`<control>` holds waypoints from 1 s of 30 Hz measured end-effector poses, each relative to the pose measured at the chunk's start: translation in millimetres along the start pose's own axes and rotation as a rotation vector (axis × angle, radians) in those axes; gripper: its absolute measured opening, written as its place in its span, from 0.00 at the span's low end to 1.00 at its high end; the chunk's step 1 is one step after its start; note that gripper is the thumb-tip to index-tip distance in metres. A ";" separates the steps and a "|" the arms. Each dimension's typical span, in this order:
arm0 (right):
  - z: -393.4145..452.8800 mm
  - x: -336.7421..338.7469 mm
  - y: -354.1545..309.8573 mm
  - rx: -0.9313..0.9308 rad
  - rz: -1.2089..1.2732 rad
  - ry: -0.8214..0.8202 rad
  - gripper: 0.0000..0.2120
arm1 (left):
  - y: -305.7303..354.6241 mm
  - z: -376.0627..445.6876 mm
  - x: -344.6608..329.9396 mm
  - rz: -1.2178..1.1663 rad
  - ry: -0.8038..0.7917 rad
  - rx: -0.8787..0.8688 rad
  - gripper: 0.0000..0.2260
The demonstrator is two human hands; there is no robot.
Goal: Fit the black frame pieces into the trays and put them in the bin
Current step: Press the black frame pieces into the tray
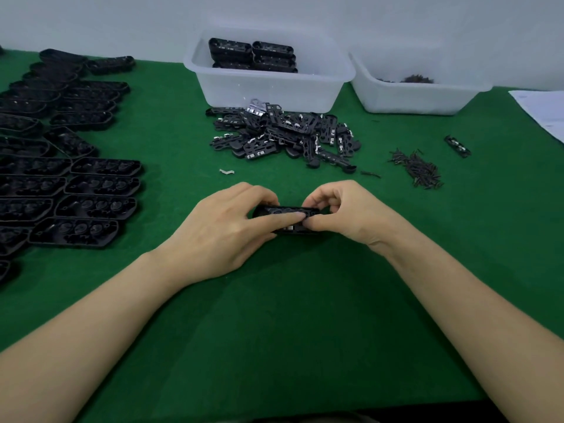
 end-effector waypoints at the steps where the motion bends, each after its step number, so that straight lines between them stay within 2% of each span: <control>1: 0.1 0.3 0.3 -0.003 0.004 -0.002 0.08 | 1.3 1.3 0.3 0.024 -0.017 -0.008 0.15; 10: -5.0 -2.6 5.2 0.019 -0.082 -0.002 0.09 | 3.8 2.1 -0.7 0.076 -0.080 -0.008 0.17; 18: -6.2 -3.3 7.2 0.050 -0.099 -0.012 0.08 | 4.1 3.1 -0.2 0.065 -0.067 -0.002 0.15; 30: -3.9 -1.2 0.3 0.026 -0.022 -0.046 0.11 | 4.6 2.7 -1.1 0.087 -0.044 -0.028 0.16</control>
Point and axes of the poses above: each hand's wrist, its own z-axis towards the middle knuckle, its own x-axis out of the back of the hand, y = z × x, the point moved 5 cm from there along z, towards the middle knuckle, and after that the axes turned 11 degrees about -y, right-handed, at the moved point
